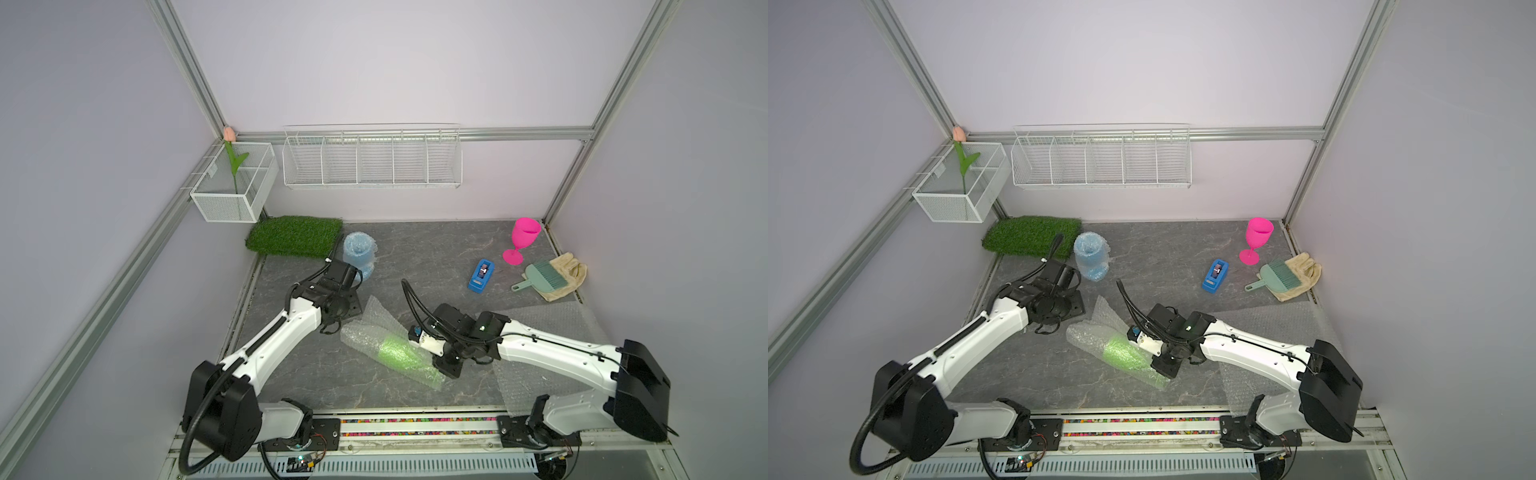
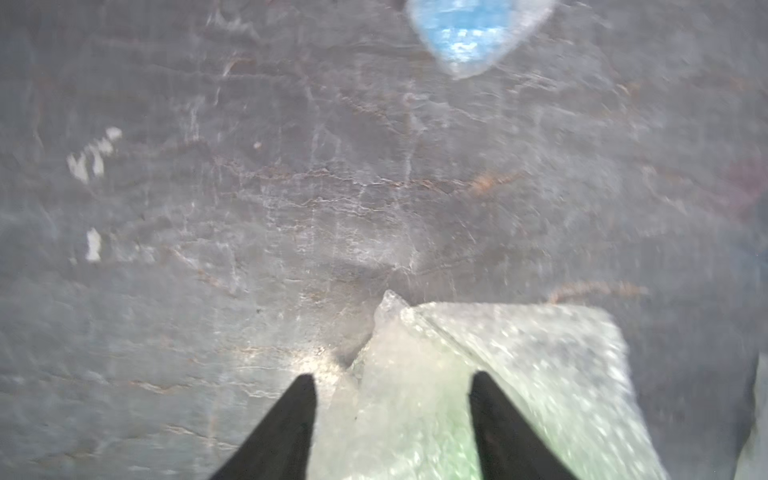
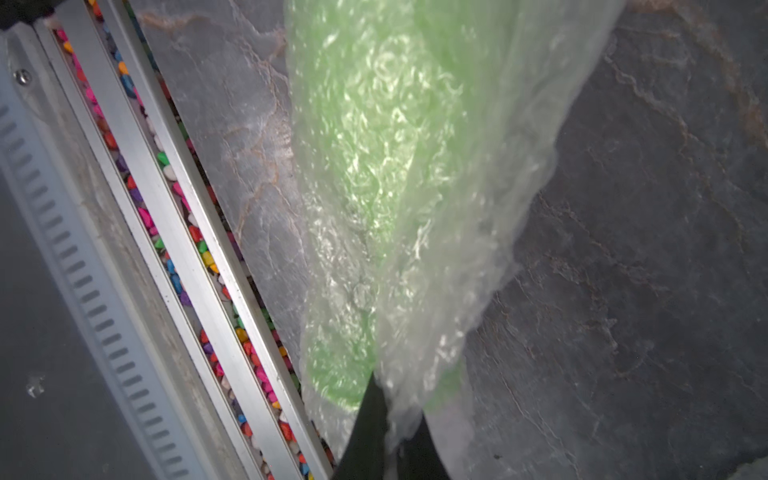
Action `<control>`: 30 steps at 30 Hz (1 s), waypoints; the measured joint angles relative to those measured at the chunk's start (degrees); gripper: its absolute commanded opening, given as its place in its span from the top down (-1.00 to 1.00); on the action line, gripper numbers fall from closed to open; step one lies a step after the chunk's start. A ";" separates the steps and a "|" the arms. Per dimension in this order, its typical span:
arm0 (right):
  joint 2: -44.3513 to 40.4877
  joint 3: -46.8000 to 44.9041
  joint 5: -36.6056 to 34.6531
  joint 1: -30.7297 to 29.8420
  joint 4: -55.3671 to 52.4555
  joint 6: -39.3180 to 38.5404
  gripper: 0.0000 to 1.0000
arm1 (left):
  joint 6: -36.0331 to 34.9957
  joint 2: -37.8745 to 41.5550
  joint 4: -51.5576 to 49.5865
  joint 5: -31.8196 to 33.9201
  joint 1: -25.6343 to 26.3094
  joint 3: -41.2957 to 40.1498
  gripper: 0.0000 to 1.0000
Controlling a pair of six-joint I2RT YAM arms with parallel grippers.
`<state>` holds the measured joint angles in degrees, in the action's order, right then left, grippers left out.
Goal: Wrap wine glasses in bubble wrap
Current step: Adjust the bubble wrap at the center of the board.
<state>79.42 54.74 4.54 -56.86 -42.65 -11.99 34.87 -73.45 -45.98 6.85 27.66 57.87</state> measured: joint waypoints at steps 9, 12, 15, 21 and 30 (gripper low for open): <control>0.94 0.13 0.02 1.20 -0.44 -15.80 0.86 | -15.54 12.04 5.77 -6.73 -0.66 -2.40 0.19; 1.46 0.13 -0.13 1.38 -0.37 -19.19 0.86 | -24.37 12.59 7.72 -13.46 -0.55 -2.40 0.05; 2.03 0.17 -0.39 1.66 -0.31 -21.64 0.86 | -34.75 13.03 9.79 -19.67 0.85 -3.52 -0.20; 1.92 -0.17 -1.70 2.40 0.15 -24.17 0.86 | -54.60 13.40 9.97 -26.75 4.98 -5.57 -0.52; -1.97 -1.51 -5.46 2.47 0.24 -26.58 0.86 | -75.12 -2.34 0.90 -32.15 4.98 2.89 -0.77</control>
<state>77.45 53.23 -0.93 -54.39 -42.41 -38.57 -40.25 -75.79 -45.08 -25.30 32.64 60.75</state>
